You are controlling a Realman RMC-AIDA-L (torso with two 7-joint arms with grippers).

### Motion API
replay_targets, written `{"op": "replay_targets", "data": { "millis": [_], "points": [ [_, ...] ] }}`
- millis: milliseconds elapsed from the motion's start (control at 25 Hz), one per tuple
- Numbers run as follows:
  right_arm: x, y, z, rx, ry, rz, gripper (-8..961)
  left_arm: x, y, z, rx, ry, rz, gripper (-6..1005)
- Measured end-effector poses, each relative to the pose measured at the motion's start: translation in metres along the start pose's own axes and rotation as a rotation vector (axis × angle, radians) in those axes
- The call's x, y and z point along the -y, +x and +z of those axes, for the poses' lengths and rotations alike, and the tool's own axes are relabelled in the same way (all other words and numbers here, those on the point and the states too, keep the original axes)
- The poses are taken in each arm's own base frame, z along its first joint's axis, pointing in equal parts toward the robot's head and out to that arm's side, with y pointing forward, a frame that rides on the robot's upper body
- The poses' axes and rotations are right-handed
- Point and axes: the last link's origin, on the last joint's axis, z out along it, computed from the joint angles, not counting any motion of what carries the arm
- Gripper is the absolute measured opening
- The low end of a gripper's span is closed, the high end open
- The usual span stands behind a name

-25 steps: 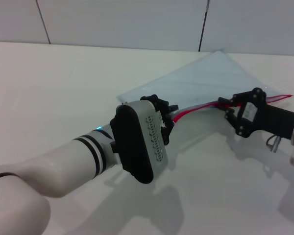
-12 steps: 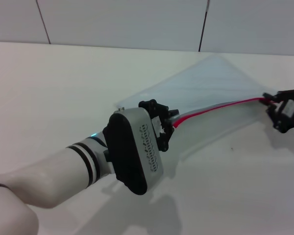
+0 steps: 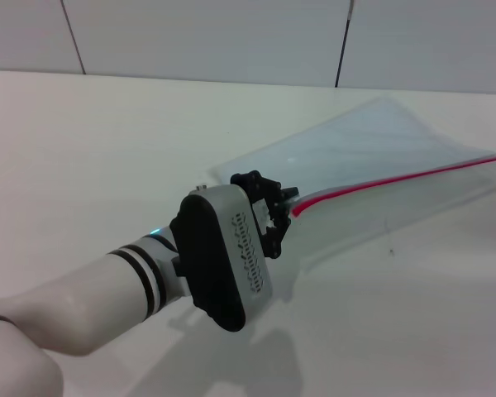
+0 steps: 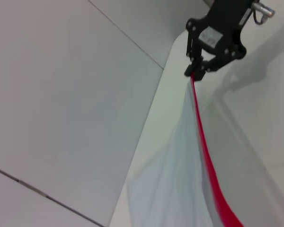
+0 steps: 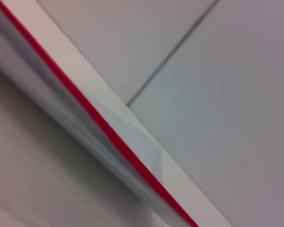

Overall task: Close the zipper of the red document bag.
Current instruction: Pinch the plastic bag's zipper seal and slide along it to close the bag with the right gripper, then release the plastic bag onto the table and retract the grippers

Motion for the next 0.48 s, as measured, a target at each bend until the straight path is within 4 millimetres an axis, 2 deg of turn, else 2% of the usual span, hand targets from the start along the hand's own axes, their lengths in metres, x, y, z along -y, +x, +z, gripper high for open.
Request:
{"op": "replay_targets", "data": {
  "millis": [160,320,480],
  "points": [
    [0.006,0.005,-0.003,-0.017,0.077,0.079,159,0.002,-0.005,0.002,0.000,0.052,-0.015,50],
    [0.015,0.011,-0.011,-0.001,0.237,0.246,171,0.008,-0.013,0.007,0.000,0.142,-0.064,72],
    [0.014,0.015,-0.025,0.073,0.367,0.400,184,0.032,-0.026,0.003,-0.013,0.317,-0.217,117]
  ]
}}
